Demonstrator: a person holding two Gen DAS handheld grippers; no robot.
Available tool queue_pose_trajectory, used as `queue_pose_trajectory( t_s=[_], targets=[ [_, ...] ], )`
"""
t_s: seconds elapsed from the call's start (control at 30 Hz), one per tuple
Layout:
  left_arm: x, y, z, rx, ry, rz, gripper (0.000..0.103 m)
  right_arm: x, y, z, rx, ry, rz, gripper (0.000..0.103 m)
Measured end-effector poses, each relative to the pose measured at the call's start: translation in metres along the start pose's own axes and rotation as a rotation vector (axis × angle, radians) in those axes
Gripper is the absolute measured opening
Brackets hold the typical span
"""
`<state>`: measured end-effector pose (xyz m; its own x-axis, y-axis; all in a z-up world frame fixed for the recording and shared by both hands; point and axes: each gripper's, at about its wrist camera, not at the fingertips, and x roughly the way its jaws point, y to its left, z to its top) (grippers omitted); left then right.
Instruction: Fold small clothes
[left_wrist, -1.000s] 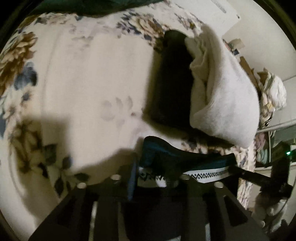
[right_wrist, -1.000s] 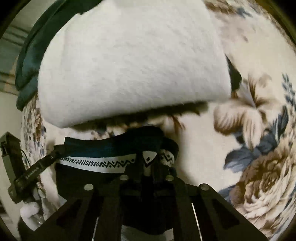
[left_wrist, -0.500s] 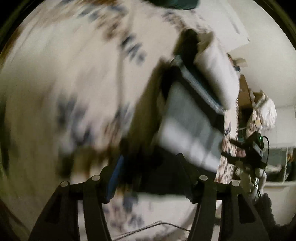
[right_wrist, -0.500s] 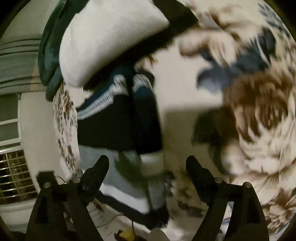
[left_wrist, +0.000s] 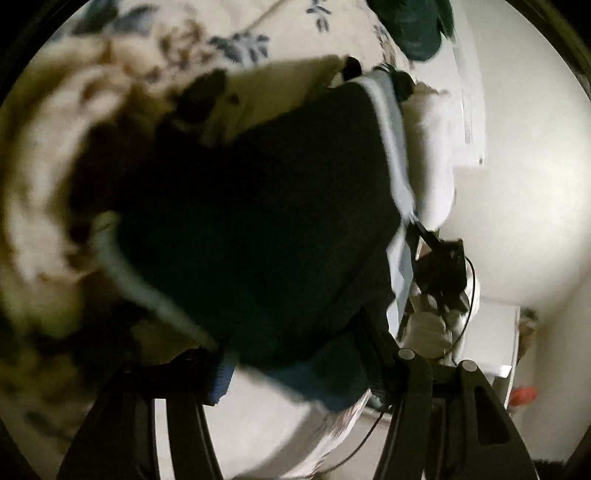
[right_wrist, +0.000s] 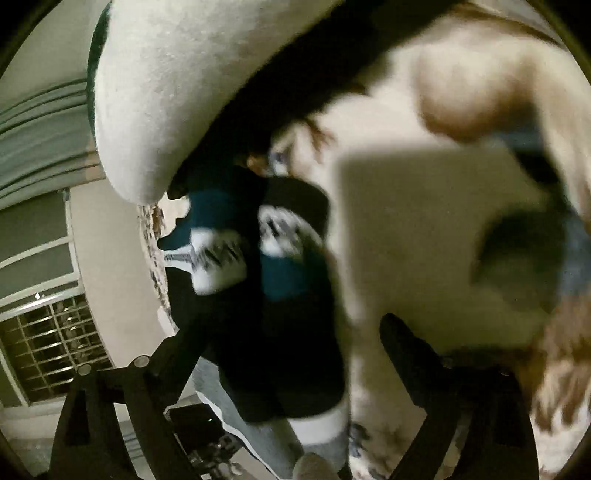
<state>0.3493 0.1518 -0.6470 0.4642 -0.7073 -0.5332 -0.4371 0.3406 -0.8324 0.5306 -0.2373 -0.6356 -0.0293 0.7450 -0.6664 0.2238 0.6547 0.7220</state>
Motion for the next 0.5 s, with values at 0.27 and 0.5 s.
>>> queue_pose_trajectory(
  t_s=[0.27, 0.5],
  targets=[
    [0.013, 0.000, 0.001, -0.104, -0.144, -0.035, 0.055, 0.036, 0.043, 0.035, -0.105, 0.027, -0.042, 0.090],
    [-0.014, -0.035, 0.024, 0.013, -0.184, 0.000, 0.021, 0.056, 0.062, 0.014, -0.073, -0.002, -0.114, 0.021]
  ],
)
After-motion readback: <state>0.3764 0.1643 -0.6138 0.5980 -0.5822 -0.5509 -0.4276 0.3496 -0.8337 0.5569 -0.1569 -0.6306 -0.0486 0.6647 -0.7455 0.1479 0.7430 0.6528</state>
